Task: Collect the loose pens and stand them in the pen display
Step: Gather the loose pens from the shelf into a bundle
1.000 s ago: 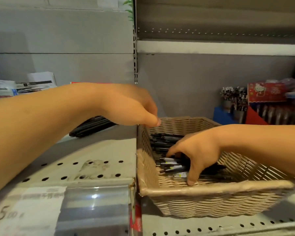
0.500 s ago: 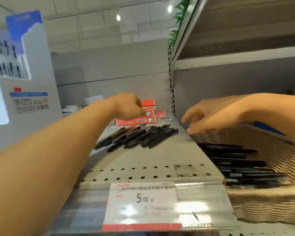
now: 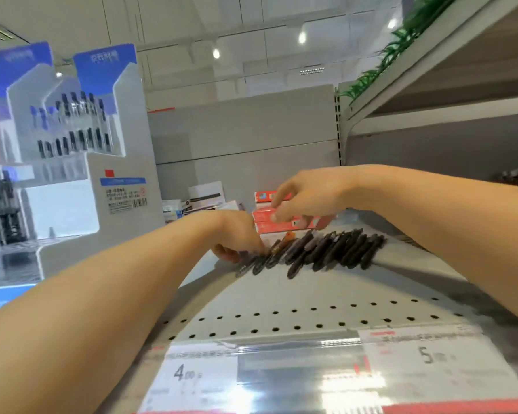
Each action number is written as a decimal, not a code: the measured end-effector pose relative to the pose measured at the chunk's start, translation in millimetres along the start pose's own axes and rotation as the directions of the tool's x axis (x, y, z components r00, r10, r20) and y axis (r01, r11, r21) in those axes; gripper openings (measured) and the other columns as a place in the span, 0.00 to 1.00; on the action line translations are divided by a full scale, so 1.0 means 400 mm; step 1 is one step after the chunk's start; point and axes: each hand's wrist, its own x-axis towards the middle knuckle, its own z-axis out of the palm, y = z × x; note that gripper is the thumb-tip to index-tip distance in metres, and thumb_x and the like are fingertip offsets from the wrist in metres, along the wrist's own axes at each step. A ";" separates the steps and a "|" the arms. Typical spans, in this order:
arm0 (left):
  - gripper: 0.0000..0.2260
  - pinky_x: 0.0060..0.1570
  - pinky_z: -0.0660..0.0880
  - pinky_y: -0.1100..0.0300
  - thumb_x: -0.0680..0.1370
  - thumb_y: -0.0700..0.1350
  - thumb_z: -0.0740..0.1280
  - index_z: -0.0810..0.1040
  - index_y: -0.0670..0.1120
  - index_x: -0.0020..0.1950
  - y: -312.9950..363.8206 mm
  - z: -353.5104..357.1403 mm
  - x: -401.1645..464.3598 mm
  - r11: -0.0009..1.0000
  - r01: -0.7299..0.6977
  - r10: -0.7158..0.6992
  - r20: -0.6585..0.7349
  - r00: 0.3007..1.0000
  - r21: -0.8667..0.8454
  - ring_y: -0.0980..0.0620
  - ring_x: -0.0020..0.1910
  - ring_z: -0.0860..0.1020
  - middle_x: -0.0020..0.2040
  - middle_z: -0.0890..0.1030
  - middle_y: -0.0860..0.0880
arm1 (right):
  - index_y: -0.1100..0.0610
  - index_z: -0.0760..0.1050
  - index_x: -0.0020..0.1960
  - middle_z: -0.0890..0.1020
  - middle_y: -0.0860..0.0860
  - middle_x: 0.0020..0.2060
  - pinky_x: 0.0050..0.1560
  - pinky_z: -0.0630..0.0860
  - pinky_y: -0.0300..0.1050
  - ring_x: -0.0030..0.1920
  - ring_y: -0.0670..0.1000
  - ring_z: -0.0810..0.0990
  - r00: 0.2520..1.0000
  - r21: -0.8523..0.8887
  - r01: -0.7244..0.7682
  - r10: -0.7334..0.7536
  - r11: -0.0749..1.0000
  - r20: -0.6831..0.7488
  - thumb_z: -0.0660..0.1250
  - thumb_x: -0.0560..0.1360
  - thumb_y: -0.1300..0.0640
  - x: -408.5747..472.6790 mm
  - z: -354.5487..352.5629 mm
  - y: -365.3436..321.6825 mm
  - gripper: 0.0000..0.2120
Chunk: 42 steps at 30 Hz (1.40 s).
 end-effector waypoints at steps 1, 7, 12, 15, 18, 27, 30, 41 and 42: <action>0.09 0.30 0.76 0.64 0.79 0.50 0.70 0.80 0.44 0.47 -0.009 0.000 -0.004 0.999 0.012 -0.011 0.025 1.000 -0.041 0.53 0.28 0.77 0.36 0.80 0.48 | 0.48 0.78 0.61 0.82 0.46 0.49 0.35 0.81 0.40 0.44 0.48 0.84 1.000 0.042 -0.003 0.004 0.999 -0.020 0.69 0.78 0.44 0.012 0.006 -0.017 0.15; 0.06 0.24 0.68 0.69 0.75 0.42 0.74 0.79 0.44 0.41 -0.032 -0.026 -0.027 0.943 -0.059 0.061 -0.002 0.998 -0.327 0.56 0.20 0.71 0.26 0.75 0.51 | 0.52 0.80 0.54 0.84 0.50 0.50 0.44 0.83 0.46 0.46 0.49 0.85 0.981 0.231 -0.003 0.047 0.973 -0.188 0.70 0.78 0.46 0.059 0.062 -0.056 0.11; 0.02 0.30 0.74 0.64 0.77 0.43 0.70 0.78 0.46 0.47 -0.044 -0.044 -0.053 0.789 -0.261 0.213 -0.150 0.965 -0.556 0.53 0.30 0.77 0.38 0.82 0.48 | 0.54 0.79 0.52 0.81 0.52 0.42 0.43 0.85 0.50 0.35 0.45 0.84 0.931 0.355 -0.050 0.172 0.934 -0.322 0.69 0.76 0.39 0.029 0.064 -0.021 0.17; 0.05 0.34 0.77 0.63 0.78 0.44 0.71 0.77 0.49 0.51 -0.027 -0.037 -0.081 0.698 -0.383 0.352 -0.176 0.919 -0.606 0.52 0.36 0.81 0.40 0.84 0.51 | 0.54 0.75 0.50 0.79 0.49 0.40 0.32 0.83 0.43 0.32 0.46 0.80 0.914 0.428 -0.001 0.174 0.904 -0.366 0.68 0.76 0.39 0.006 0.057 -0.014 0.18; 0.06 0.37 0.79 0.64 0.78 0.44 0.72 0.79 0.49 0.53 -0.003 -0.029 -0.107 0.671 -0.499 0.476 -0.198 0.857 -0.549 0.53 0.41 0.84 0.41 0.85 0.52 | 0.54 0.77 0.49 0.81 0.47 0.35 0.28 0.75 0.39 0.30 0.46 0.76 0.893 0.399 0.178 0.022 0.899 -0.449 0.70 0.78 0.50 -0.012 0.058 -0.027 0.07; 0.07 0.27 0.73 0.66 0.76 0.50 0.68 0.81 0.49 0.48 -0.070 -0.069 -0.096 0.935 -0.328 0.282 -0.279 0.918 -0.135 0.57 0.28 0.79 0.35 0.82 0.53 | 0.51 0.79 0.40 0.74 0.46 0.28 0.29 0.69 0.37 0.28 0.48 0.70 0.906 0.343 0.386 -0.282 0.856 -0.316 0.67 0.77 0.64 -0.072 0.060 -0.067 0.11; 0.10 0.28 0.75 0.65 0.77 0.51 0.70 0.80 0.49 0.57 -0.071 -0.036 -0.067 0.975 -0.216 0.211 -0.105 0.972 -0.044 0.55 0.30 0.80 0.39 0.83 0.51 | 0.54 0.78 0.40 0.74 0.50 0.29 0.28 0.69 0.37 0.29 0.49 0.70 0.909 0.358 0.392 -0.298 0.847 -0.291 0.67 0.77 0.67 -0.073 0.064 -0.073 0.11; 0.18 0.30 0.78 0.64 0.74 0.45 0.72 0.80 0.43 0.63 -0.058 -0.029 -0.067 0.991 -0.131 0.131 0.024 0.991 -0.028 0.56 0.26 0.80 0.35 0.82 0.49 | 0.53 0.82 0.39 0.73 0.46 0.25 0.28 0.68 0.36 0.26 0.47 0.70 0.937 0.306 0.340 -0.293 0.889 -0.189 0.66 0.76 0.65 -0.077 0.049 -0.053 0.12; 0.16 0.30 0.77 0.64 0.74 0.44 0.72 0.81 0.43 0.61 -0.058 -0.035 -0.070 0.984 -0.163 0.161 -0.028 0.987 -0.071 0.56 0.27 0.80 0.36 0.82 0.49 | 0.53 0.82 0.39 0.73 0.48 0.26 0.29 0.68 0.37 0.27 0.48 0.69 0.942 0.308 0.327 -0.281 0.893 -0.186 0.66 0.76 0.65 -0.076 0.050 -0.053 0.11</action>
